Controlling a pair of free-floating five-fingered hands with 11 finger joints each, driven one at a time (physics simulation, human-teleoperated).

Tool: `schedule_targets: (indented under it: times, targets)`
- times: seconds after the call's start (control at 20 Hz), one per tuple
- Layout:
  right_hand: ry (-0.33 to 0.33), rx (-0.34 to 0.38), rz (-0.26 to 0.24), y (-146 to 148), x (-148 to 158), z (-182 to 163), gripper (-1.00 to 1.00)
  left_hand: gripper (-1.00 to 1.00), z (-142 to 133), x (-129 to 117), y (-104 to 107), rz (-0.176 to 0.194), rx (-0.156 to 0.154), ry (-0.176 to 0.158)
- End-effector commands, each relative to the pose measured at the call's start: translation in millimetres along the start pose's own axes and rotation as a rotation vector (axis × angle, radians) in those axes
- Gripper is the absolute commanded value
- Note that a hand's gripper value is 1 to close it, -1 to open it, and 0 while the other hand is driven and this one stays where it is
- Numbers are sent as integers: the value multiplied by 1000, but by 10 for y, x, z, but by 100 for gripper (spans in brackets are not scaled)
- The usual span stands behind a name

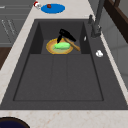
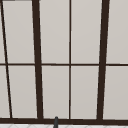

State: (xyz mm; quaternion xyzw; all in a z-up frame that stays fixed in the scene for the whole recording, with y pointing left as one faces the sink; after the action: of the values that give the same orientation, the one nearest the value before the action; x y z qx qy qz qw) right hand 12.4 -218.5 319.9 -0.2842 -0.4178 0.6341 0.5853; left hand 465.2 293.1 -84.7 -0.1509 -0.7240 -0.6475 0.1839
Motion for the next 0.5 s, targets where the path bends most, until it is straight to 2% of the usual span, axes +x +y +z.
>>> schedule_targets:
  times: [0.0,0.15,0.45]
  targets:
    - [0,0,0,0,0,0,0,-100,52,-75,-105,15,29,-6]
    - [0,0,0,0,0,0,0,-100,29,-138,-47,31,46,-6]
    - [0,0,0,0,0,0,0,-100,19,-206,-62,56,27,-5]
